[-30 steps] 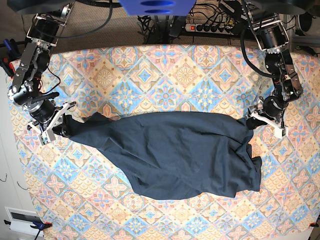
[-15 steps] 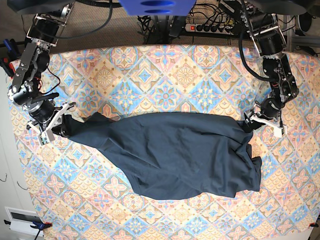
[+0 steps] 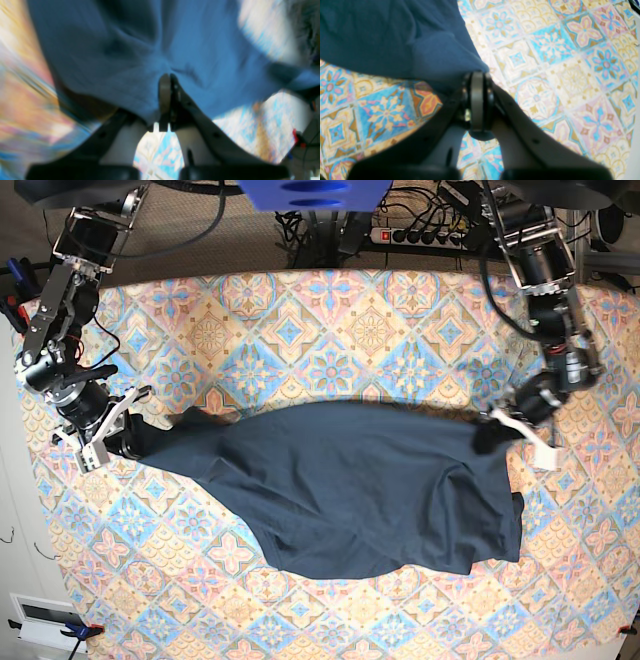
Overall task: Layout the t-shirt on the table in an organized manner, then fold the t-shirt properly
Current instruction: 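Regrasp the shirt with the left gripper and pull it outward, then release and regrasp the shirt's lower corner with the left gripper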
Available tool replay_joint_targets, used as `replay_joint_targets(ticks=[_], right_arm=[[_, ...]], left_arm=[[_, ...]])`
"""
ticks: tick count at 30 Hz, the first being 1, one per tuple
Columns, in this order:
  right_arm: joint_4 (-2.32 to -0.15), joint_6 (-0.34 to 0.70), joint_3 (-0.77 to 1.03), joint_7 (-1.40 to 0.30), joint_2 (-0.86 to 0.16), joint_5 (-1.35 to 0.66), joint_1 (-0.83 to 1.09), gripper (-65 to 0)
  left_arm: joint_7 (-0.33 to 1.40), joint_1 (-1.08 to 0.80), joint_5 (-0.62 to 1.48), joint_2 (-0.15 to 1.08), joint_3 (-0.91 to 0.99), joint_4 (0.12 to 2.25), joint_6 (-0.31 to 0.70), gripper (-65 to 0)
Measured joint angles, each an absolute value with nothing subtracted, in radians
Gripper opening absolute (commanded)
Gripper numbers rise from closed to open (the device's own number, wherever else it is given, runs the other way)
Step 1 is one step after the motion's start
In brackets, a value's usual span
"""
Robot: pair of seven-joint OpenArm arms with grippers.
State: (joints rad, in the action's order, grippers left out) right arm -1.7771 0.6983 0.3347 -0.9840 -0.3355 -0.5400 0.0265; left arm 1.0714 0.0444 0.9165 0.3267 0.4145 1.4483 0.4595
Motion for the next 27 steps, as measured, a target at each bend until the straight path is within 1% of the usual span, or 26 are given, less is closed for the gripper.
replay_joint_targets(ticks=[2,5,9,12,14,16,18,20,21,22,23,25,27], right_arm=[[-1.78,0.699,0.336,-0.983,-0.335,-0.548,0.028,-64.5],[-1.78,0.698,0.336,-0.985,-0.337,-0.539,0.028,-64.5],[-1.78,0.701,0.334,-0.984,-0.336,-0.543,0.028,-64.6],[-1.78,0.702,0.334,-0.984,-0.336,-0.548,0.027,-64.6],[-1.78,0.702,0.334,-0.984,-0.336,-0.547,0.028,-64.6],[-1.78,0.702,0.334,-0.984,-0.336,-0.547,0.028,-64.6],[-1.781,0.702,0.334,-0.985,-0.336,-0.548,0.028,-64.6],[-1.781,0.702,0.334,-0.984,-0.336,-0.547,0.027,-64.6],[-1.781,0.702,0.334,-0.984,-0.336,-0.548,0.028,-64.6],[-1.781,0.702,0.334,-0.984,-0.336,-0.548,0.028,-64.6],[-1.781,0.702,0.334,-0.984,-0.336,-0.548,0.031,-64.6],[-1.782,0.703,0.335,-0.974,-0.336,-0.551,0.046,-64.6],[-1.782,0.702,0.336,-0.981,-0.336,-0.548,0.072,-64.6]], left_arm=[[1.132,0.027,0.984,0.368,0.464,1.552,0.469,-65.0],[1.178,-0.021,1.095,0.403,0.532,1.65,0.476,-65.0],[1.204,-0.107,1.208,0.477,0.609,1.707,0.476,-65.0],[1.224,-0.193,1.273,0.506,0.659,1.741,0.475,-65.0],[1.262,-0.269,1.299,0.524,0.686,1.803,0.475,-65.0],[1.266,-0.326,1.319,0.552,0.704,1.878,0.476,-65.0],[1.256,-0.356,1.315,0.595,0.704,1.942,0.48,-65.0],[1.245,-0.366,1.298,0.627,0.702,1.955,0.485,-65.0],[1.24,-0.366,1.254,0.63,0.702,1.948,0.476,-65.0],[1.246,-0.366,1.211,0.628,0.702,1.933,0.476,-63.0],[1.261,-0.365,1.168,0.623,0.699,1.921,0.472,-59.5],[1.267,-0.356,1.116,0.618,0.699,1.917,0.471,-51.2],[1.238,-0.348,1.085,0.627,0.672,1.902,0.472,-42.7]])
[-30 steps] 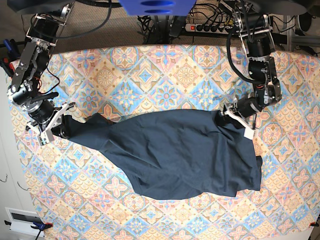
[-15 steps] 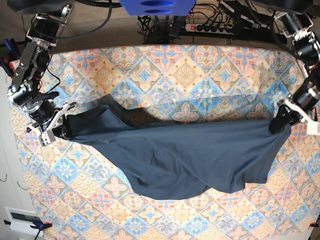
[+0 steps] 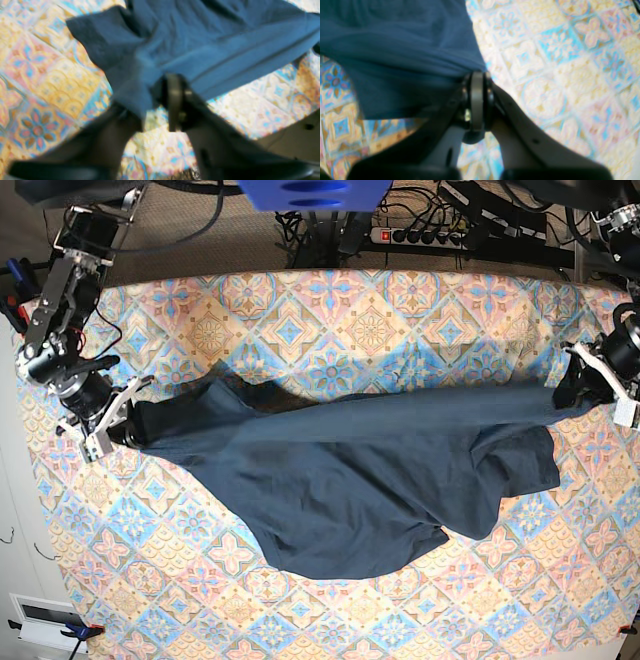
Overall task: Layout the t-shirt on the table in an organized manner, then fold the t-shirt properly
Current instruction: 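Release and regrasp the shirt's lower corner with the left gripper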
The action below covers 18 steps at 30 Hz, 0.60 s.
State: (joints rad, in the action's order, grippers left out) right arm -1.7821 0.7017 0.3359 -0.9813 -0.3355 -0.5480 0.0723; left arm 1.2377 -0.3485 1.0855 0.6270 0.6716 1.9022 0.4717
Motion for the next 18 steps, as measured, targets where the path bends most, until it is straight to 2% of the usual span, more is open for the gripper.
replay_joint_targets(ticks=[2,5,8,12,14,18], right_arm=[[-1.781,0.702,0.338,-0.993,-0.336,-0.533,0.084,-64.6],[-1.786,0.702,0.339,-0.981,-0.336,-0.539,0.074,-64.6],[-1.802,0.702,0.34,-0.977,-0.336,-0.551,0.072,-64.6],[-1.813,0.703,0.356,-0.987,-0.336,-0.537,0.074,-64.6],[-1.819,0.702,0.379,-0.98,-0.337,-0.55,0.075,-64.6],[-1.818,0.696,0.385,-0.984,-0.338,-0.533,0.074,-64.6]], left_arm=[[1.246,-0.35,1.017,0.65,0.593,1.879,0.472,-35.4],[1.258,-0.355,0.972,0.674,0.475,1.871,0.476,-30.3],[1.245,-0.346,0.978,0.679,0.454,1.871,0.481,-32.5],[1.246,-0.279,0.953,0.637,0.555,1.856,0.478,-37.3],[1.23,-0.212,0.981,0.595,0.604,1.776,0.478,-38.9],[1.27,-0.178,0.938,0.59,0.615,1.603,0.47,-39.2]])
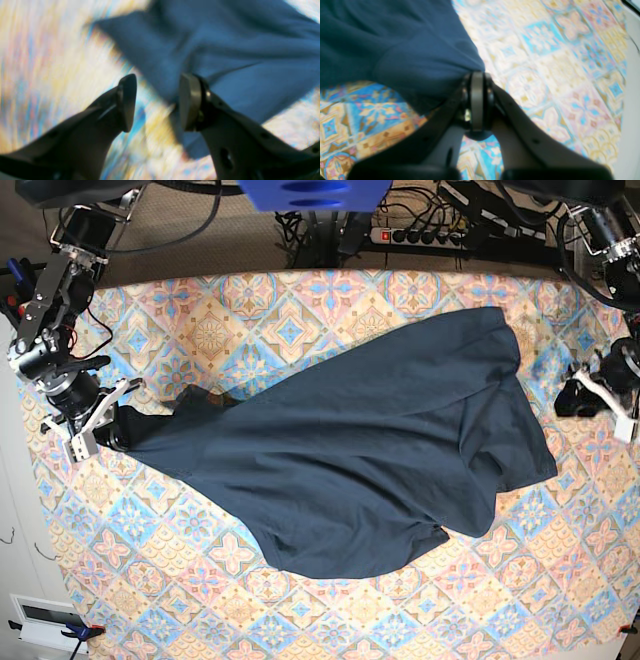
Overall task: Layout the t-shirt on the table in an organized manner, then fold the t-shirt properly
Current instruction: 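Release and regrasp the shirt's lower corner with the left gripper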
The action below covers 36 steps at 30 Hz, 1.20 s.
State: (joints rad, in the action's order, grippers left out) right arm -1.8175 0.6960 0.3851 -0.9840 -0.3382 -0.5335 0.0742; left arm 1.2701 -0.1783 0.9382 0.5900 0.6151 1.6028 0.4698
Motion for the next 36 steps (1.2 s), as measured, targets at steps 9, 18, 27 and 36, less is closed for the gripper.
replay_joint_targets(ticks=[9,18,27,36], right_arm=[[-1.814,0.698,0.418,-0.985,-0.344,-0.534,0.077,-64.6],[-1.815,0.699,0.414,-0.988,-0.338,-0.537,0.104,-64.6],[-1.816,0.699,0.416,-0.984,-0.341,-0.536,0.102,-64.6],[-1.816,0.699,0.414,-0.981,-0.341,-0.537,0.097,-64.6]], left_arm=[[1.056,-0.047,0.859,0.53,0.591,1.26,0.466,-38.5],[0.922,0.256,0.502,0.317,0.588,1.028,0.469,-38.5],[0.888,0.356,0.323,0.233,0.589,0.939,0.469,-40.0],[0.926,0.377,0.444,0.319,0.597,0.941,0.467,-65.0]])
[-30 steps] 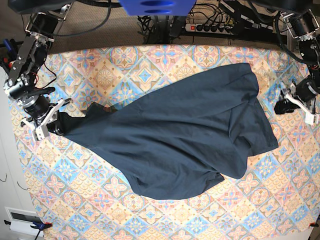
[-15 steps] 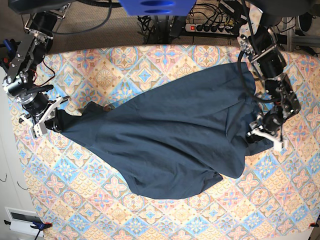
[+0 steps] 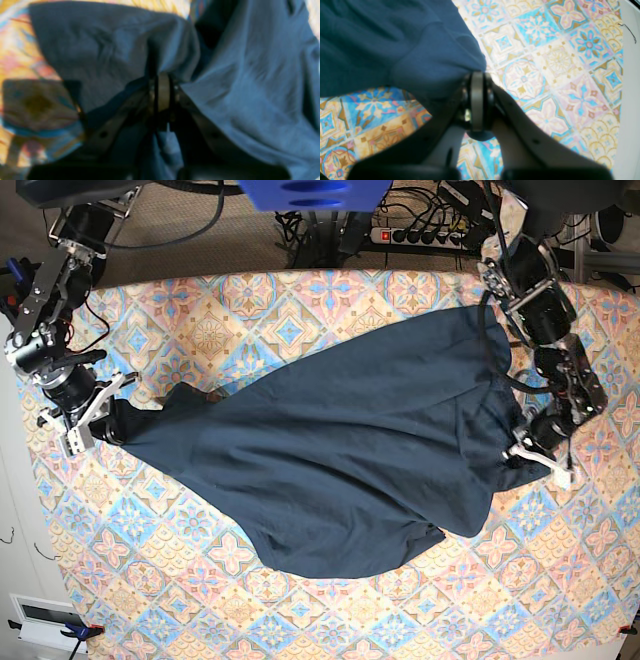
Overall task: Layout the t-shirt on the table in an organized manner, then fold the t-shirt properly
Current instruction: 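Release and regrasp the shirt's lower corner with the left gripper, then pull the shirt taut between both grippers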
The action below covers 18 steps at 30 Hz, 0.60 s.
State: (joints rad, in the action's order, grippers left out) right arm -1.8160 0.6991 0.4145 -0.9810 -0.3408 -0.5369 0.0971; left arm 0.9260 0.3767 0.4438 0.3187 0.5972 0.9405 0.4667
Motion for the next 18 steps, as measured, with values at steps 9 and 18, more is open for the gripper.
replay_joint_targets(ticks=[9,18], right_arm=[[-1.815,0.7,0.413,-0.981,-0.341,-0.54,0.097,-64.6],[-1.815,0.702,0.411,-0.981,-0.341,-0.548,0.102,-64.6]], left_arm=[[0.886,0.553,0.54,0.408,0.591,0.952,0.438,-65.0],[0.749,0.652,0.41,0.392,0.591,0.886,0.273,-59.2]])
